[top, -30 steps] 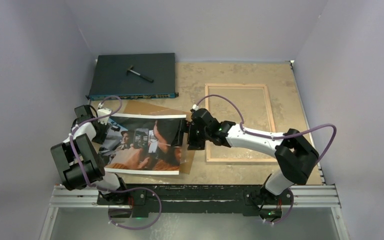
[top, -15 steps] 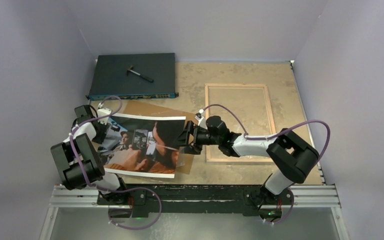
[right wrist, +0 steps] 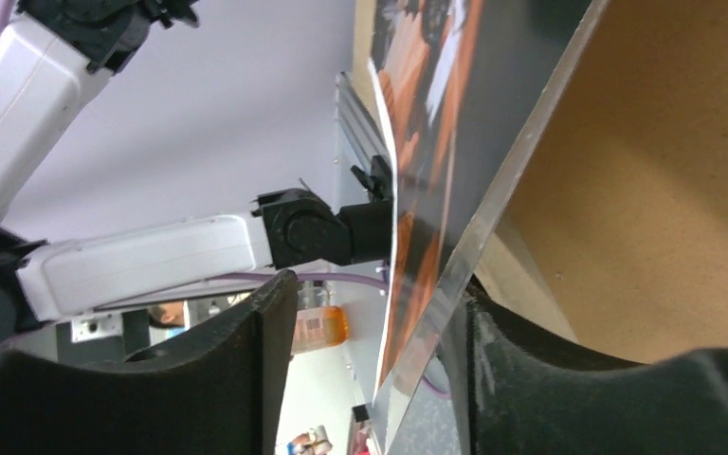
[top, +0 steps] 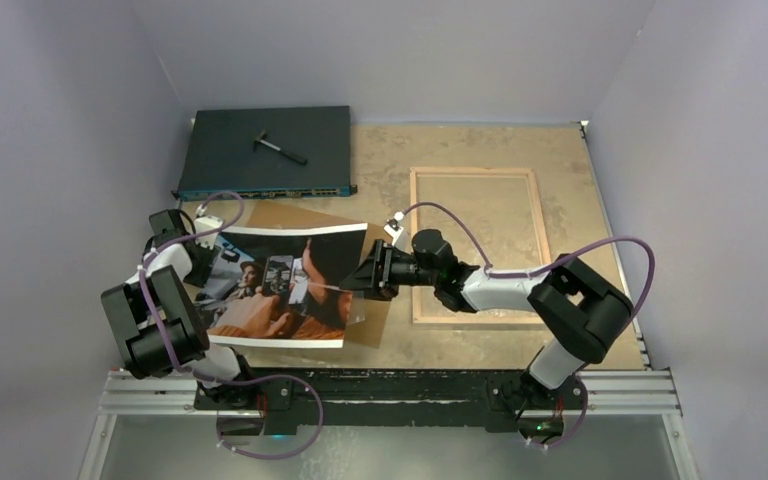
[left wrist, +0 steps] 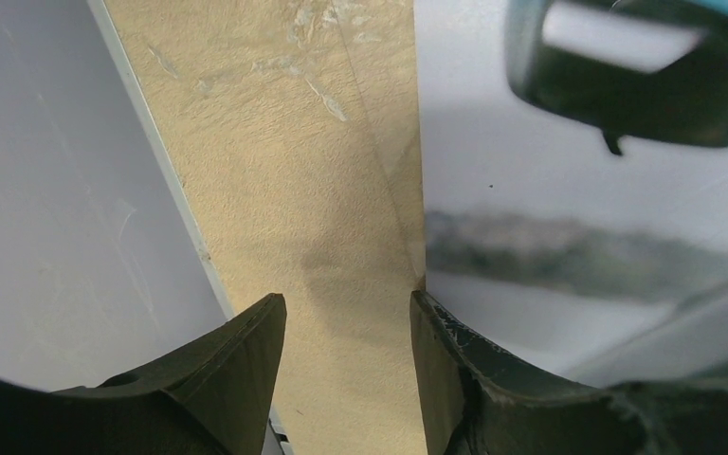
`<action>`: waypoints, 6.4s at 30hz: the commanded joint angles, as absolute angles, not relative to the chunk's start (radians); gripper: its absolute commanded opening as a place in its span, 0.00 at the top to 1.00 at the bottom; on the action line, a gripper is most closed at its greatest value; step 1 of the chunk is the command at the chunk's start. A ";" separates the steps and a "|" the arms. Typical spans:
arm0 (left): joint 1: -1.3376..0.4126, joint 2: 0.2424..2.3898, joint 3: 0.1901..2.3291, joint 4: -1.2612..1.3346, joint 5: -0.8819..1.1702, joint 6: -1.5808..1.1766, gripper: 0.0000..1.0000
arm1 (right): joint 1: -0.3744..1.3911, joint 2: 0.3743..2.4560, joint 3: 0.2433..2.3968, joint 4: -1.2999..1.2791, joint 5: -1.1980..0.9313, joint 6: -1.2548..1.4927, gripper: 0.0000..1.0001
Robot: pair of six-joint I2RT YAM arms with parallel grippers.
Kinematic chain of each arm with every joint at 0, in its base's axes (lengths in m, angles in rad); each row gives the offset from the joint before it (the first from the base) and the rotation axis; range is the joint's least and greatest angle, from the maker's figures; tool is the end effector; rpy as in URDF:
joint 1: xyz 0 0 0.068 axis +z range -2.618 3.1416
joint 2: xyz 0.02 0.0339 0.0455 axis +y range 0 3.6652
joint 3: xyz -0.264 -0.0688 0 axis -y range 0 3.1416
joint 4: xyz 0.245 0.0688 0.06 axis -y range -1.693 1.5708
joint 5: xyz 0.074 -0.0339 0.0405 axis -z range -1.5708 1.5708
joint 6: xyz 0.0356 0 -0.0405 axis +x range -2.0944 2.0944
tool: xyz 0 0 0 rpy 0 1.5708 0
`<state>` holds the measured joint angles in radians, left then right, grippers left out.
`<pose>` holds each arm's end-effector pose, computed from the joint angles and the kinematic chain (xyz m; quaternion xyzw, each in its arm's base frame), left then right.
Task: Put the photo into the frame
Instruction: Pick up the photo frame item at the center of the board.
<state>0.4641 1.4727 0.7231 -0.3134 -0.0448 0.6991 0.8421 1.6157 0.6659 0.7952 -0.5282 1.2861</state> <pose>0.2386 0.1212 0.1575 0.1079 0.9617 0.1561 0.1979 0.2042 0.2557 0.1968 -0.0042 0.7527 0.6452 0.1313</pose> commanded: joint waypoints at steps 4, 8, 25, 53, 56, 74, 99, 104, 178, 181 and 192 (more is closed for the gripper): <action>0.469 1.547 0.763 -0.459 0.019 0.647 0.50 | 0.821 1.589 0.719 0.687 -0.493 1.207 0.56; 0.468 1.583 0.811 -0.455 0.014 0.622 0.52 | 0.804 1.568 0.710 0.684 -0.496 1.204 0.71; 0.394 1.668 0.893 -0.410 -0.043 0.539 0.53 | 0.725 1.585 0.747 0.674 -0.587 1.193 0.93; 0.244 1.649 0.905 -0.429 -0.108 0.452 0.54 | 0.395 1.302 1.118 -0.128 -0.363 0.814 1.00; 0.235 1.637 0.908 -0.434 -0.111 0.443 0.54 | 0.376 1.293 1.148 -0.156 -0.358 0.798 1.00; 0.184 1.660 0.899 -0.418 -0.079 0.419 0.53 | 0.220 1.241 1.602 -0.408 -0.025 0.683 1.00; -0.372 1.483 1.715 -0.798 0.369 0.227 0.06 | 0.218 1.246 1.638 -0.285 0.125 1.006 1.00; -0.593 1.498 1.778 -0.809 0.215 0.281 0.02 | 0.225 1.259 1.602 -0.252 0.063 1.103 1.00; -0.948 0.853 0.663 0.025 0.147 1.828 1.00 | 0.247 0.954 1.501 -0.889 -0.292 0.471 0.01; -0.949 0.794 0.638 -0.066 0.231 1.958 1.00 | 0.247 0.980 1.503 -0.855 -0.250 0.445 0.01; -0.948 0.617 0.591 -0.259 0.443 2.227 1.00 | 0.240 1.250 1.308 -0.428 -0.487 0.417 0.01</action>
<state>-0.9451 0.6567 0.5945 -0.2146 0.3405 2.0270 0.2485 1.2087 1.3594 -0.5606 -0.4191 0.4648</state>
